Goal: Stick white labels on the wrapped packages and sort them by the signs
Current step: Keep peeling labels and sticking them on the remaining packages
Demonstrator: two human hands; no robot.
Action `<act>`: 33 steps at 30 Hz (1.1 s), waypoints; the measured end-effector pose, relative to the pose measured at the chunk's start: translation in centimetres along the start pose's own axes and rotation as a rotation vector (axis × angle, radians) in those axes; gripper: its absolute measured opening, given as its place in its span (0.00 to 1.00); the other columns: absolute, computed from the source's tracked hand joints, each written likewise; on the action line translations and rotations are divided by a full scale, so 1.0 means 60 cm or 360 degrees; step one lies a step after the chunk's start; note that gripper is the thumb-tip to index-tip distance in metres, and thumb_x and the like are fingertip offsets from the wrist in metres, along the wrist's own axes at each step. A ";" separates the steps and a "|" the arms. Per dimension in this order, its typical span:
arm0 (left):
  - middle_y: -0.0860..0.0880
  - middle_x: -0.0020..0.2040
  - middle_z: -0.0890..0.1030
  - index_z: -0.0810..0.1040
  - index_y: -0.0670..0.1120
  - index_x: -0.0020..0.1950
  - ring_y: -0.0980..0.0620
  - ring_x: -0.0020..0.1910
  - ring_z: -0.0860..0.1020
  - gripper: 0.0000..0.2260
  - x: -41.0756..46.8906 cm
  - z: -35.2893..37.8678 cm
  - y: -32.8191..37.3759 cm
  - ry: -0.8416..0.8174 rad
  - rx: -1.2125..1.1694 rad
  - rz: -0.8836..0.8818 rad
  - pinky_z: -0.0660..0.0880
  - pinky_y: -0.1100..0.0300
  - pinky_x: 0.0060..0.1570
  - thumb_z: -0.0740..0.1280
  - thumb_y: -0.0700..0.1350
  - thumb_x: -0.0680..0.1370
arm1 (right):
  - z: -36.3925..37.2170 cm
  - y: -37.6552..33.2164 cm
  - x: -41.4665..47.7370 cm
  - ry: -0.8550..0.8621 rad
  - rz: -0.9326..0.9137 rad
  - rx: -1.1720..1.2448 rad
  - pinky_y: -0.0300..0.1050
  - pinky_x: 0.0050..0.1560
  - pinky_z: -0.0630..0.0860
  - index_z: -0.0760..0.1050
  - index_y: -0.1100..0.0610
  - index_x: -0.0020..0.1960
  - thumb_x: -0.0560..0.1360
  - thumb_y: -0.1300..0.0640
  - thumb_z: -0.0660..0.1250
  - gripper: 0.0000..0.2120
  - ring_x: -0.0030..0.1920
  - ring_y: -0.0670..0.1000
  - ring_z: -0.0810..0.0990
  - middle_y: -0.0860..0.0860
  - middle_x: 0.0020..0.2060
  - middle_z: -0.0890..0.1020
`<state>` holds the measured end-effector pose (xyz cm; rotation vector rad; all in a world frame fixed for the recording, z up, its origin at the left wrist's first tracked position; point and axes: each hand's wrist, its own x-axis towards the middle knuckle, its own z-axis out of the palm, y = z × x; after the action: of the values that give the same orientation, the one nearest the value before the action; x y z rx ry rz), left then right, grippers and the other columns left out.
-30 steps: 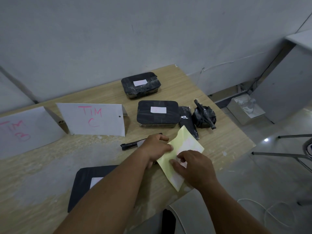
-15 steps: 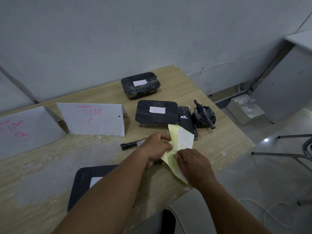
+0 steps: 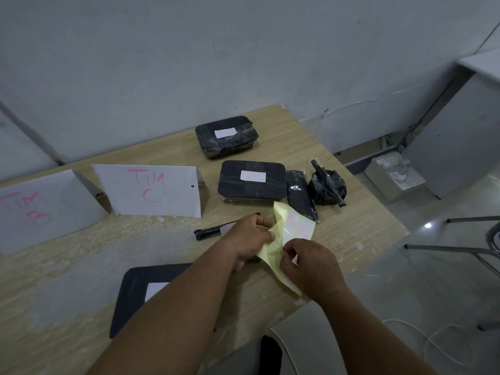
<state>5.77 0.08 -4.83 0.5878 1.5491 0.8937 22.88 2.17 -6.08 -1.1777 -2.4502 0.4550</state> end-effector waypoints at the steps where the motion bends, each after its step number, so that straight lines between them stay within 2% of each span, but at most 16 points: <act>1: 0.46 0.50 0.83 0.76 0.48 0.58 0.48 0.45 0.83 0.12 0.000 0.000 -0.001 0.0000 -0.0002 0.0002 0.81 0.50 0.47 0.69 0.37 0.76 | 0.000 -0.001 0.000 0.0006 -0.0004 -0.0002 0.47 0.32 0.74 0.80 0.57 0.38 0.68 0.59 0.74 0.03 0.33 0.53 0.79 0.49 0.32 0.81; 8: 0.46 0.50 0.83 0.76 0.48 0.57 0.50 0.45 0.83 0.11 -0.002 -0.002 -0.002 0.0020 0.0027 0.0019 0.80 0.57 0.39 0.69 0.38 0.76 | 0.002 -0.003 0.001 -0.0052 0.0027 -0.0034 0.49 0.34 0.74 0.79 0.57 0.39 0.70 0.58 0.71 0.04 0.34 0.54 0.78 0.50 0.33 0.81; 11: 0.46 0.50 0.83 0.76 0.47 0.57 0.50 0.46 0.82 0.11 -0.004 -0.002 -0.003 0.0028 0.0008 0.0023 0.79 0.57 0.40 0.69 0.37 0.77 | 0.006 -0.005 0.003 -0.0046 0.0055 -0.0039 0.49 0.33 0.73 0.79 0.58 0.38 0.70 0.58 0.70 0.04 0.34 0.54 0.78 0.51 0.32 0.81; 14: 0.47 0.47 0.84 0.77 0.47 0.56 0.53 0.42 0.82 0.10 -0.006 -0.002 -0.002 0.0029 0.0002 0.0035 0.78 0.60 0.35 0.68 0.36 0.77 | 0.009 -0.001 0.003 -0.0065 0.0082 -0.0016 0.46 0.34 0.70 0.78 0.57 0.39 0.72 0.57 0.69 0.04 0.34 0.53 0.78 0.50 0.33 0.80; 17: 0.48 0.45 0.84 0.77 0.47 0.55 0.53 0.41 0.82 0.08 -0.010 -0.003 0.002 0.0029 0.0020 0.0031 0.77 0.62 0.32 0.66 0.36 0.78 | 0.011 0.004 0.004 -0.0087 0.0096 0.0048 0.43 0.35 0.69 0.78 0.54 0.43 0.76 0.52 0.67 0.06 0.36 0.49 0.77 0.47 0.36 0.81; 19: 0.47 0.46 0.83 0.77 0.47 0.54 0.52 0.42 0.82 0.08 -0.012 -0.003 0.002 0.0029 0.0041 0.0039 0.77 0.62 0.34 0.65 0.36 0.79 | 0.012 0.004 0.005 -0.0110 0.0111 0.0071 0.42 0.36 0.70 0.78 0.51 0.44 0.76 0.46 0.66 0.09 0.36 0.44 0.74 0.44 0.37 0.81; 21: 0.46 0.48 0.83 0.78 0.48 0.53 0.51 0.44 0.82 0.08 -0.014 -0.004 0.002 0.0028 0.0076 0.0041 0.77 0.61 0.36 0.65 0.36 0.79 | 0.011 0.003 0.005 -0.0116 0.0108 0.0067 0.40 0.36 0.69 0.78 0.50 0.44 0.76 0.44 0.66 0.10 0.35 0.42 0.72 0.43 0.37 0.80; 27: 0.46 0.49 0.83 0.78 0.48 0.50 0.50 0.46 0.81 0.09 -0.020 -0.009 0.001 0.0021 0.0154 0.0053 0.78 0.59 0.41 0.63 0.36 0.78 | 0.009 -0.004 0.003 -0.0040 -0.0007 -0.0026 0.45 0.32 0.69 0.79 0.56 0.40 0.74 0.56 0.69 0.05 0.33 0.52 0.77 0.49 0.33 0.80; 33: 0.48 0.49 0.83 0.79 0.48 0.51 0.52 0.46 0.80 0.09 -0.019 -0.004 0.000 0.0112 0.0207 0.0052 0.79 0.60 0.40 0.63 0.36 0.77 | 0.012 0.000 0.005 -0.0079 0.0088 0.0026 0.43 0.33 0.66 0.77 0.55 0.40 0.74 0.56 0.67 0.05 0.33 0.50 0.74 0.47 0.33 0.78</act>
<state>5.73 -0.84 -4.14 0.6826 1.6744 0.8503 22.36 2.32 -6.67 -1.2442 -2.4559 0.5250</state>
